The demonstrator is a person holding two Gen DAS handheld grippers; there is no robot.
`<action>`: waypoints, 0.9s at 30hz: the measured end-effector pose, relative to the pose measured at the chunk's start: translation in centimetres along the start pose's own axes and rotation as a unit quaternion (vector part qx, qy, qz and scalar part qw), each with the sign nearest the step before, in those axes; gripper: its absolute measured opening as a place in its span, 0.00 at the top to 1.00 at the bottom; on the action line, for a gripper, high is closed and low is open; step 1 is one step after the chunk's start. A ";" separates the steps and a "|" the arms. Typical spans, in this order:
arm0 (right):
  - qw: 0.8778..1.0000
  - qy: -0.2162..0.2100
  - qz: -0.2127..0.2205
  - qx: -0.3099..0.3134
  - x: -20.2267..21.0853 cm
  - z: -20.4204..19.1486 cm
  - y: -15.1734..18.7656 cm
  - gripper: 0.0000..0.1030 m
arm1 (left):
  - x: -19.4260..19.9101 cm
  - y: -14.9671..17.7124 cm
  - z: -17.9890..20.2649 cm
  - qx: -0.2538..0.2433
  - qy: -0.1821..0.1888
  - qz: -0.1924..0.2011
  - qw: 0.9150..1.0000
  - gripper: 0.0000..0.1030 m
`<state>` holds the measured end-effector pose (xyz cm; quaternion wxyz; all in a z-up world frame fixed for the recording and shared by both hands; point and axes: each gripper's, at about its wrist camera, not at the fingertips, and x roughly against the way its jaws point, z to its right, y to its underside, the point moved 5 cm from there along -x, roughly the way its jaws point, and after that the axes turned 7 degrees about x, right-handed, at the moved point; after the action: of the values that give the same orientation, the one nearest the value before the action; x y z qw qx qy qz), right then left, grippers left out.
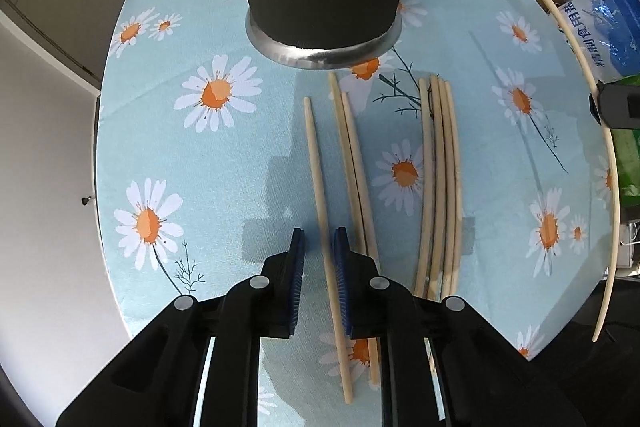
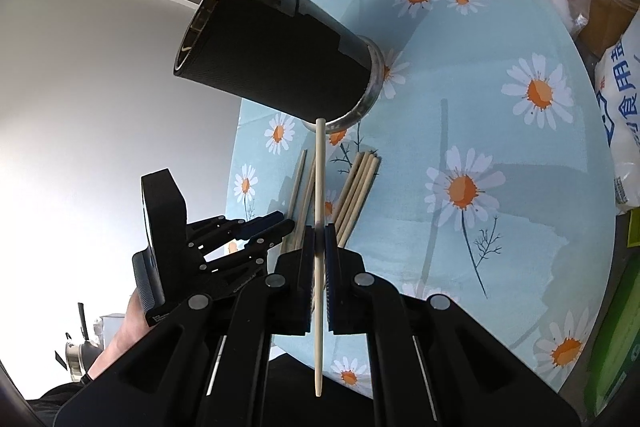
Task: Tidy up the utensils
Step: 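Grasp a chopstick with the left tool while the right tool holds its chopstick, then lift both held chopsticks upright and carry them over the black holder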
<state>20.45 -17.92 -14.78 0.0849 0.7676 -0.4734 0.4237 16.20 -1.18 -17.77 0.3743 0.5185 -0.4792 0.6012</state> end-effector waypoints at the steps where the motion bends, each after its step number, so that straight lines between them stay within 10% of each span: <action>1: 1.000 0.000 -0.002 0.003 0.0 0.0 0.1 0.94 | 0.0 -0.1 0.1 -0.002 -0.004 0.001 1.000 0.91; 15: 0.999 0.000 -0.005 0.039 0.3 -1.8 0.4 0.94 | 1.5 1.0 -2.3 0.049 0.042 0.042 0.997 0.96; 27: 0.997 -0.003 0.020 0.072 0.1 -5.4 -0.6 0.94 | 8.4 2.5 -2.9 0.088 0.139 0.137 0.977 0.96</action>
<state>17.89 -14.84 -11.17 0.0197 0.7635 -0.4567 0.4563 11.58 0.59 -10.02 0.3045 0.3902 -0.4341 0.7527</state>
